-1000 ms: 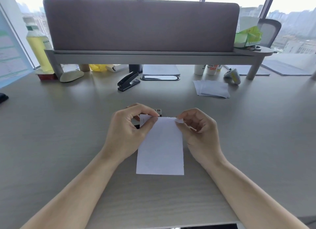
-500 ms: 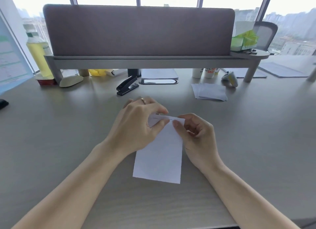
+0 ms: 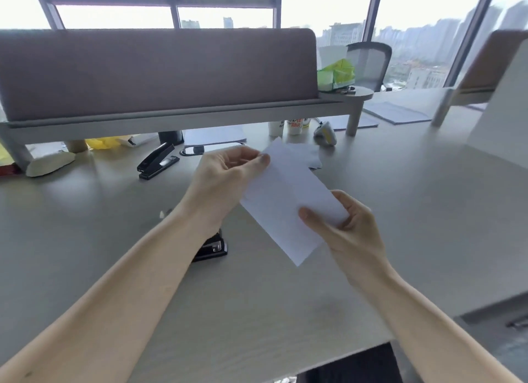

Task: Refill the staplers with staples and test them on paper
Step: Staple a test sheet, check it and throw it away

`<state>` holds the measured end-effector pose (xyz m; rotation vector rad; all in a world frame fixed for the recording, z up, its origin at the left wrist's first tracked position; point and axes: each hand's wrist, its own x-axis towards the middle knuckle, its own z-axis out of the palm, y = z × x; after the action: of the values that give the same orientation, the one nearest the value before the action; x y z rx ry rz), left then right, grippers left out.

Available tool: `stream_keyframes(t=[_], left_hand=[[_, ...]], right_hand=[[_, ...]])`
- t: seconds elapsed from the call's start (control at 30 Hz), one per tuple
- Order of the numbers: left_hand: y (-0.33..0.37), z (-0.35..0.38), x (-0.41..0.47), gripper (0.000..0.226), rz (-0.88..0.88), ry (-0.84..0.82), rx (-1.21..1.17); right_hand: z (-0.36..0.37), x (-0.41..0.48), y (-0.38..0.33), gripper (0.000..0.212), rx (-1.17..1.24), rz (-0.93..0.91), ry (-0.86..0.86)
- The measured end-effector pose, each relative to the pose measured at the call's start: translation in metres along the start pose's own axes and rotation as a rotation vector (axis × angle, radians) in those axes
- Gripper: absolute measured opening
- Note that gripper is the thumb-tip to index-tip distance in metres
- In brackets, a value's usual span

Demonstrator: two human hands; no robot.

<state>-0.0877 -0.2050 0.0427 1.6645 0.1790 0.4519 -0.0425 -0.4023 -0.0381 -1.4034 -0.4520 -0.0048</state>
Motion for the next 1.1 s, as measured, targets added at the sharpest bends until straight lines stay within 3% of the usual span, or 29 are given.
stream_keyframes(t=[0.07,0.2,0.37,0.5,0.8,0.97,1.1], left_hand=[[0.001,0.025,0.003,0.020,-0.041,-0.023,-0.035],[-0.004,0.079,0.001,0.014,-0.091,-0.073,-0.022],[-0.013,0.155,-0.015,0.015,-0.141,-0.299,-0.046],[-0.023,0.223,-0.037,0.015,-0.112,-0.457,-0.022],[-0.036,0.359,-0.102,0.013,-0.073,-0.710,0.042],[-0.060,0.404,-0.130,0.029,0.043,-0.848,0.213],[-0.091,0.423,-0.148,0.026,-0.004,-1.002,0.277]], right_hand=[[-0.026,-0.006,-0.008,0.023,0.042,0.011,0.059],[-0.084,-0.019,-0.019,0.006,-0.037,-0.003,0.215],[-0.170,-0.039,-0.032,0.039,-0.175,-0.013,0.454],[-0.236,-0.068,-0.049,0.021,-0.306,-0.017,0.613],[-0.360,-0.167,-0.061,0.018,-0.669,0.013,0.872],[-0.415,-0.220,-0.027,0.021,-0.928,0.185,0.945],[-0.437,-0.253,0.023,0.022,-1.089,0.513,0.867]])
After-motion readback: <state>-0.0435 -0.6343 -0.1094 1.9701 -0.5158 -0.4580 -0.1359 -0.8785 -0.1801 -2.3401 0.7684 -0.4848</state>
